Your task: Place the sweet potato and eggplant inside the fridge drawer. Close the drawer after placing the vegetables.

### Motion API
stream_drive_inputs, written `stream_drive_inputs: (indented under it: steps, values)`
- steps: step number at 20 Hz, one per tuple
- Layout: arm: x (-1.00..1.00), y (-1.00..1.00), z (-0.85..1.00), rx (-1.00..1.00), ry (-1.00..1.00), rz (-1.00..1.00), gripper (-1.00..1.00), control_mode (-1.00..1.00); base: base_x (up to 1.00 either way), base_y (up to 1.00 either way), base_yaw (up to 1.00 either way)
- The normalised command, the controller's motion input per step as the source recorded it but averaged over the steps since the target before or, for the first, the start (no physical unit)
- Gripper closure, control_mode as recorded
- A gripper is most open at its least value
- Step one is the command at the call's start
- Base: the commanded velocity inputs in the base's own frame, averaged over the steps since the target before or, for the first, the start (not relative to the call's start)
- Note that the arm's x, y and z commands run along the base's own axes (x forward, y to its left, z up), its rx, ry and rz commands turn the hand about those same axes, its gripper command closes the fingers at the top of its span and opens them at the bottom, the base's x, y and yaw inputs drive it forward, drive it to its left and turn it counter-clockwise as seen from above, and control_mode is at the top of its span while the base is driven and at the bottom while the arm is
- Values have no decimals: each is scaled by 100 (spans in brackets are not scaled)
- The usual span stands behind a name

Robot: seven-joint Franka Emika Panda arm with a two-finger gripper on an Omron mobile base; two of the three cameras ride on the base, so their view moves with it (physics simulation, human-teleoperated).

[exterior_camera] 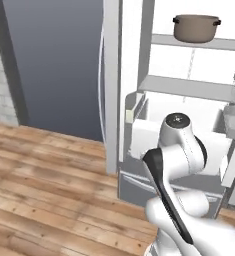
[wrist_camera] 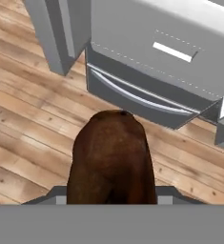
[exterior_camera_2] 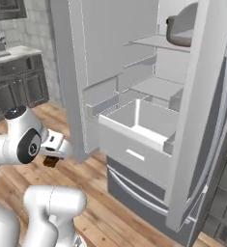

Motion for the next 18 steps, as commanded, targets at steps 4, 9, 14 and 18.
stream_drive_inputs:
  steps: [4,9,14,18]
  values:
    - [0,0,0,0,0,0,100,100,72,-4,-34]
    - [0,0,0,0,0,0,100,100,65,-5,-26]
    - [0,0,0,0,0,0,100,100,60,-3,-17]
    - [0,0,0,0,0,0,100,100,57,0,-13]
